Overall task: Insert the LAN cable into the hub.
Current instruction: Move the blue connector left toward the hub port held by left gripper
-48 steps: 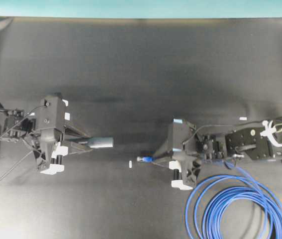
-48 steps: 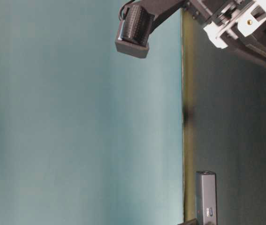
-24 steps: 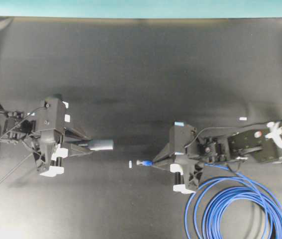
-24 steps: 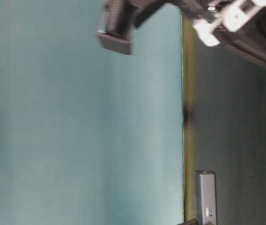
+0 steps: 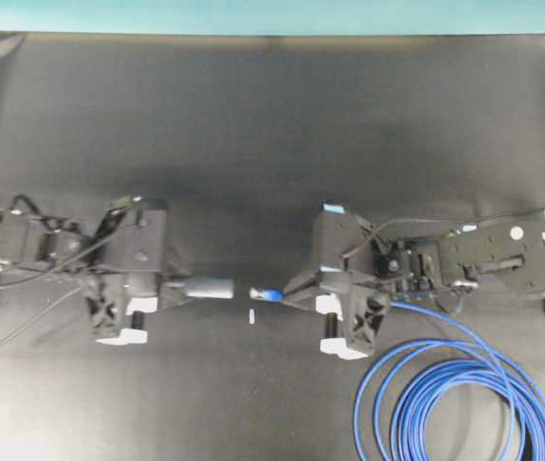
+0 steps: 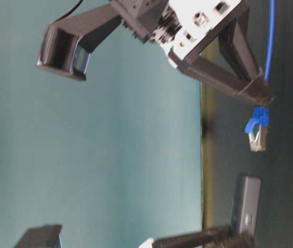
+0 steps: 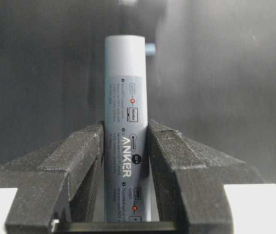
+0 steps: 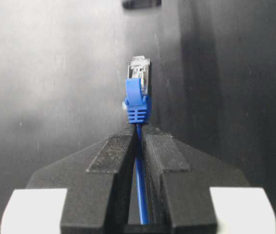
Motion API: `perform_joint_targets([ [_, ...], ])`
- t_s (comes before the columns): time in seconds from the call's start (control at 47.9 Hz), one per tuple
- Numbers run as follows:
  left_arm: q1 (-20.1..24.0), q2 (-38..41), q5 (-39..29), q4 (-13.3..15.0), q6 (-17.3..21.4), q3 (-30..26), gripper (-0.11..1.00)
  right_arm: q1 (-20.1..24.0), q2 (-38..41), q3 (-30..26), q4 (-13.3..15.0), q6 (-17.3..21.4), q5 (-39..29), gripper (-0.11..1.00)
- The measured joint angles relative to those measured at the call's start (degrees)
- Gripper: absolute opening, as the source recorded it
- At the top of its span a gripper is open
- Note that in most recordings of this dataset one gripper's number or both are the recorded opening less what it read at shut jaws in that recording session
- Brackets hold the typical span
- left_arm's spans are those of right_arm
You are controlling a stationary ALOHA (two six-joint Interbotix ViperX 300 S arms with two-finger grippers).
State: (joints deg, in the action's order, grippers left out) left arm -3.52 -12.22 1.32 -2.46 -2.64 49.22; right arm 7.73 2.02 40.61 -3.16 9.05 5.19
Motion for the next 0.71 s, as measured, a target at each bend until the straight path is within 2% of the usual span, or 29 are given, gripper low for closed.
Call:
perform_joint_targets([
  [0.209, 0.0, 2.2, -0.1, 0.0, 0.4, -1.8, 0.28, -0.9, 0.3, -0.8, 0.0, 0.0, -0.5, 0.03],
  [0.709, 0.4, 2.3, 0.0, 0.0, 0.4, -1.8, 0.28, -1.1, 0.8, -0.8, 0.0, -0.1, -0.5, 0.03],
])
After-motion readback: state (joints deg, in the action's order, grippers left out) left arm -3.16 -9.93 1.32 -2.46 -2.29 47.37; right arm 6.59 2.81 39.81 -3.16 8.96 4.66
